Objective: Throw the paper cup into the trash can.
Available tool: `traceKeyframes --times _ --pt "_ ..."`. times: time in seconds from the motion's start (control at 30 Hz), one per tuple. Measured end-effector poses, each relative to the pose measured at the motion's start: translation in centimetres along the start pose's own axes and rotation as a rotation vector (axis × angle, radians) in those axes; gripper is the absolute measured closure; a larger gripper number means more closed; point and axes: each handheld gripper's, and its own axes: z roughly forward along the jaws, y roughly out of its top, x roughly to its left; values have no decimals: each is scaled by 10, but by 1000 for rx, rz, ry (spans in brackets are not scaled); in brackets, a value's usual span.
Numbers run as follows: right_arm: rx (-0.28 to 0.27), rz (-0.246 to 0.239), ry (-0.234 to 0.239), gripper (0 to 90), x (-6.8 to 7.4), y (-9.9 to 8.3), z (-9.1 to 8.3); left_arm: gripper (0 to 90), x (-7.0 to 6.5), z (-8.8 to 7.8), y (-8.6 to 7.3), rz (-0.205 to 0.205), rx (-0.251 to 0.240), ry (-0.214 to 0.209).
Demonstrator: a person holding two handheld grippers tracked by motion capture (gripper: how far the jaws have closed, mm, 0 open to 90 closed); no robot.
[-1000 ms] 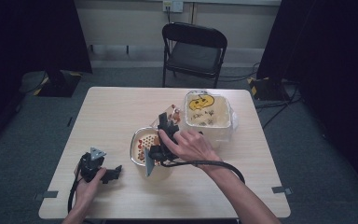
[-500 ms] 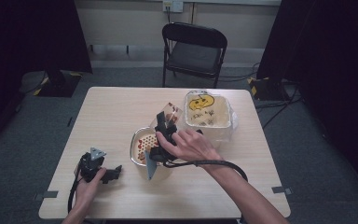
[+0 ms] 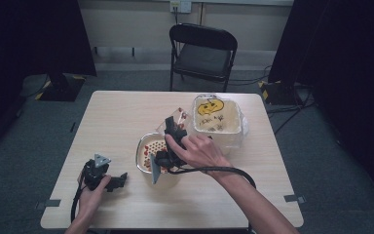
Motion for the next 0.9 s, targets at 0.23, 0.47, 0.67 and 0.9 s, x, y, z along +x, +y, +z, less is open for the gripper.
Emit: traceKeyframes --times 0.23,0.47,0.67,0.9 --pt "-27 395 119 512 -9 -15 4 0 0 0 0 1 1 -1" --pt "-71 789 272 513 -10 -30 10 0 0 0 0 0 0 -1" --pt "-124 1012 310 517 -10 -42 15 0 0 0 0 0 0 -1" --pt "-190 1296 381 522 -11 -55 20 0 0 0 0 1 0 -1"
